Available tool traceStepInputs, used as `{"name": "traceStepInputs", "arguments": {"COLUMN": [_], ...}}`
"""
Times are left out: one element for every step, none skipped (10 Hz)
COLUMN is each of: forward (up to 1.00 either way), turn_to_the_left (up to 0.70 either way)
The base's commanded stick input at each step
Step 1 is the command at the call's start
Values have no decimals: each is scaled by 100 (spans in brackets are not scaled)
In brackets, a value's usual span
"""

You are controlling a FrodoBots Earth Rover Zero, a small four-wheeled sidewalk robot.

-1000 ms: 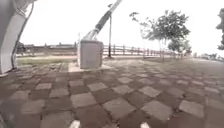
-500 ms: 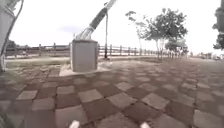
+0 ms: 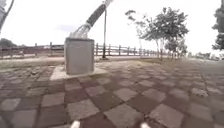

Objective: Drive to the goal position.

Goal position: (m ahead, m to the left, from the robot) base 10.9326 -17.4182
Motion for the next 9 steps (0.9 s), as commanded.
{"name": "traceStepInputs", "arguments": {"forward": [70, 70, 70, 70, 70, 70, 70, 70, 70], "turn_to_the_left": [0, 0, -27, -27, -27, -27, -27, -27, -27]}}
